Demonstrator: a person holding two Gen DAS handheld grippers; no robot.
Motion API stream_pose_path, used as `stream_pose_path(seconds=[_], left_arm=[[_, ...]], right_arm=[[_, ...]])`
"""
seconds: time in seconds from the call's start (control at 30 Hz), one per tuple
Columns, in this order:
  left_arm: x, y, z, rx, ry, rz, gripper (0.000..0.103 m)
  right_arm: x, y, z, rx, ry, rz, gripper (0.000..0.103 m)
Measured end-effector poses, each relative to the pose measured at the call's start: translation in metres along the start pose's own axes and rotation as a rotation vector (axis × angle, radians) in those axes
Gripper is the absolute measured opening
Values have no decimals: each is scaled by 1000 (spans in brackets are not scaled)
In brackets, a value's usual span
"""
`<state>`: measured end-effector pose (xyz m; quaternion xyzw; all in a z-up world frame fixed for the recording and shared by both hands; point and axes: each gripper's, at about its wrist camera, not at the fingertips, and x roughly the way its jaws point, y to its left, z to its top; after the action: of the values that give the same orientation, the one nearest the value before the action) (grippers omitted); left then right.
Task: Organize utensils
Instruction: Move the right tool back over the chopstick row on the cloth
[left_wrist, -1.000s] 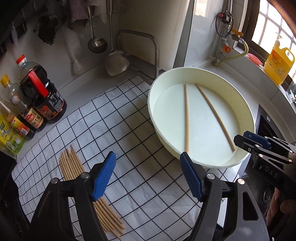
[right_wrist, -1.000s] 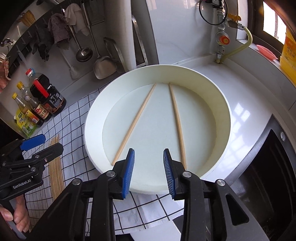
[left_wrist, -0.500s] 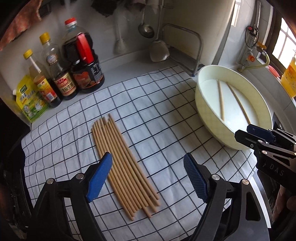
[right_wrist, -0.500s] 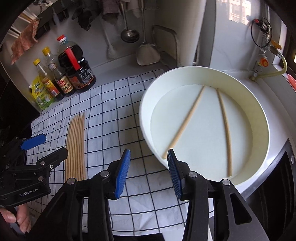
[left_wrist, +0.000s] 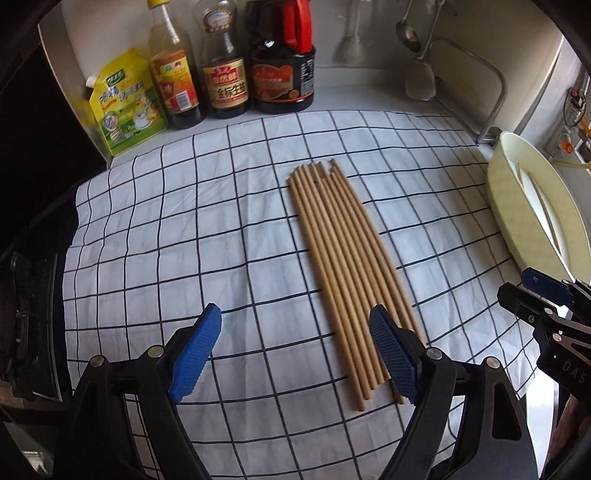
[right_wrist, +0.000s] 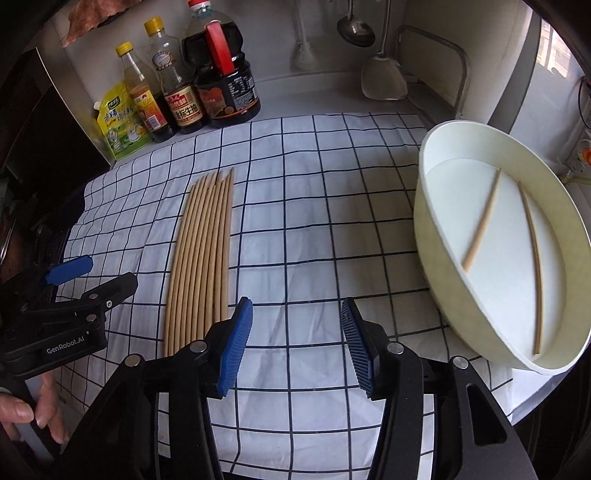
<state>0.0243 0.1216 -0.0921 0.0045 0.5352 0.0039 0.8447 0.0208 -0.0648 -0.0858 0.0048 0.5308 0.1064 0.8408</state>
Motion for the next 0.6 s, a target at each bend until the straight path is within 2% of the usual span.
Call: stream_pose_path(seconds=[0.17, 0.6], left_arm=[[17, 15, -7, -32, 12, 28, 81], [45, 23, 0, -65, 11, 17, 81]], right_arm=[[23, 10, -4, -8, 33, 5, 48], [62, 31, 13, -36, 28, 0, 48]])
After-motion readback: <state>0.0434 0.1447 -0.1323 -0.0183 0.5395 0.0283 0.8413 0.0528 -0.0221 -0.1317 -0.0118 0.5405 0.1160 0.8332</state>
